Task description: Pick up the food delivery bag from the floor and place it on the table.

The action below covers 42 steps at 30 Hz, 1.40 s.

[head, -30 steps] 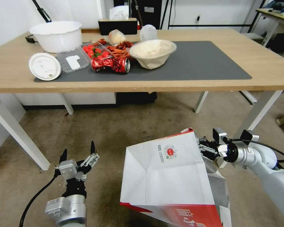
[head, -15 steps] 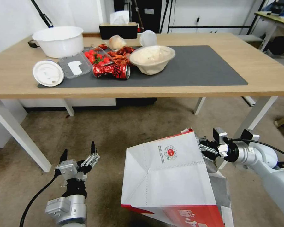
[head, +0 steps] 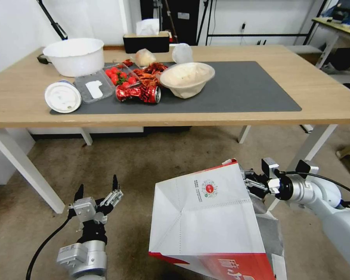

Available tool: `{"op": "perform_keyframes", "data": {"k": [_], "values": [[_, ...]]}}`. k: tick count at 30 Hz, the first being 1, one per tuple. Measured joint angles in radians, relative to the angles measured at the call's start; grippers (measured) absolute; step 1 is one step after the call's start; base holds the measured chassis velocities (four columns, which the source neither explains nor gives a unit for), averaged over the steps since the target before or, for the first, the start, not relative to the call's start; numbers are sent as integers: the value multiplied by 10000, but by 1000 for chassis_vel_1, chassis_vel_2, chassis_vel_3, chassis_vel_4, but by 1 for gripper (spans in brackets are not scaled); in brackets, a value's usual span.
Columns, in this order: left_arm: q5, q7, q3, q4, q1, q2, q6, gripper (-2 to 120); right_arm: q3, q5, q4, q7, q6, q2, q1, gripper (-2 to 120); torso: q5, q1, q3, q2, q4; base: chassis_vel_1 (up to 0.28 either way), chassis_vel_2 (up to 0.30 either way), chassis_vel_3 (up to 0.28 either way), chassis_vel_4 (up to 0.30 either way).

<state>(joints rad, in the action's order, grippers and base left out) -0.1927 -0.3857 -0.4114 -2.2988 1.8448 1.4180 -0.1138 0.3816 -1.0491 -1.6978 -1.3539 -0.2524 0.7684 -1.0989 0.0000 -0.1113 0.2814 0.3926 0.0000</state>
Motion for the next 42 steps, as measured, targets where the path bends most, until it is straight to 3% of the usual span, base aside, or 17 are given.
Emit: {"op": "perform_keyframes", "data": {"k": [42], "values": [[226, 45, 9, -19, 78, 86, -45, 100, -2, -158, -265, 36, -49, -66, -65, 0, -1, -611, 1094, 1705, 0, 0, 0, 0, 0]]}}
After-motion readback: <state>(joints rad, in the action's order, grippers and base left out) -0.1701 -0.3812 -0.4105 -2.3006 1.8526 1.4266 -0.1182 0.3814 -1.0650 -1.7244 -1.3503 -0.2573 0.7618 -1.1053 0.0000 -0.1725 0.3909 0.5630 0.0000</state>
